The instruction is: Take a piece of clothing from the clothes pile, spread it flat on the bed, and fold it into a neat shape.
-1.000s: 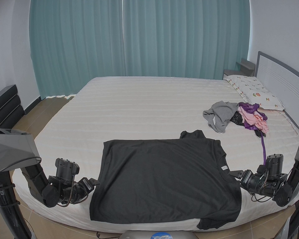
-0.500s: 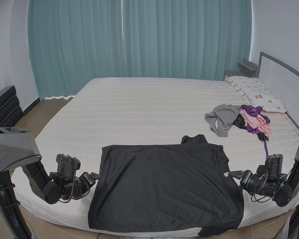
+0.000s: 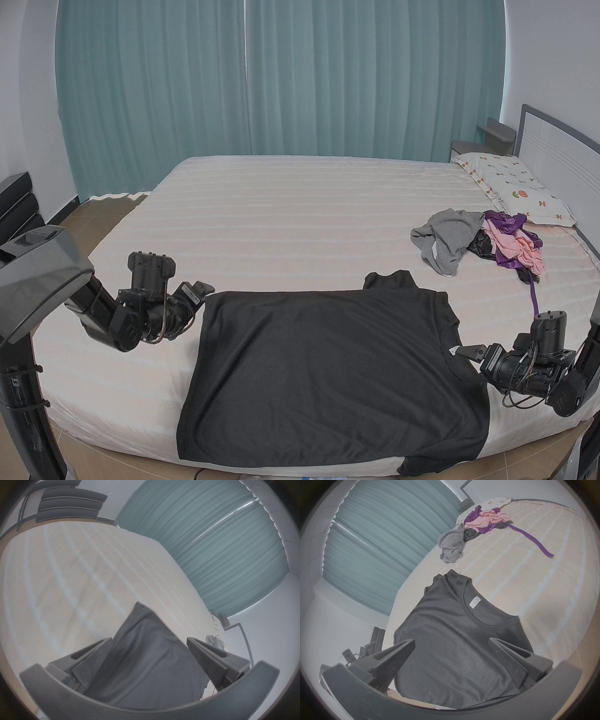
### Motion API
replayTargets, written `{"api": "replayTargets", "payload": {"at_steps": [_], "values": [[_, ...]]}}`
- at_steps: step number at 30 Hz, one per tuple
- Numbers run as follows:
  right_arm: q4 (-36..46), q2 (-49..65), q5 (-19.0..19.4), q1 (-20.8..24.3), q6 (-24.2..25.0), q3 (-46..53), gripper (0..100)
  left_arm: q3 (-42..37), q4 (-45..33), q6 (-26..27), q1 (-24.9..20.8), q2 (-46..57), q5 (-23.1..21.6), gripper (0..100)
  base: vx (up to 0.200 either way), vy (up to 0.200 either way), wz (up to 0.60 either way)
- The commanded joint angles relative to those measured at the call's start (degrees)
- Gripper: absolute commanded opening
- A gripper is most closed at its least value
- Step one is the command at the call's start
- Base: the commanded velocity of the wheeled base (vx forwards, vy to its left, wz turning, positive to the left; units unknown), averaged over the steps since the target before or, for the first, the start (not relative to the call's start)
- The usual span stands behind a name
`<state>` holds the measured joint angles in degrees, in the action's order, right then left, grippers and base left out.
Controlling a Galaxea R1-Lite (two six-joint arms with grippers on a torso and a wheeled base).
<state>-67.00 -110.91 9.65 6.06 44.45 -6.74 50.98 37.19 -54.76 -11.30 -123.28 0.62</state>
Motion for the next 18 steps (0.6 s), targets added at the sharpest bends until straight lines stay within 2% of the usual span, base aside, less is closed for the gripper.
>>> {"api": "replayTargets", "payload": {"at_steps": [1,9,18], "values": [[-0.1,-0.7,-0.2,1.3,0.0,0.4,100,21.8,-10.4,0.1,1.7,-13.2,-1.1,100,0.000,0.000,0.00],[-0.1,-0.8,-1.5,2.7,0.0,0.9,100,36.3,-11.8,0.4,2.7,-23.2,-1.7,100,0.000,0.000,0.00],[-0.1,-2.9,-1.6,3.1,-0.2,0.3,100,38.5,-11.4,3.0,3.8,-25.9,-1.1,100,0.000,0.000,0.00]]}}
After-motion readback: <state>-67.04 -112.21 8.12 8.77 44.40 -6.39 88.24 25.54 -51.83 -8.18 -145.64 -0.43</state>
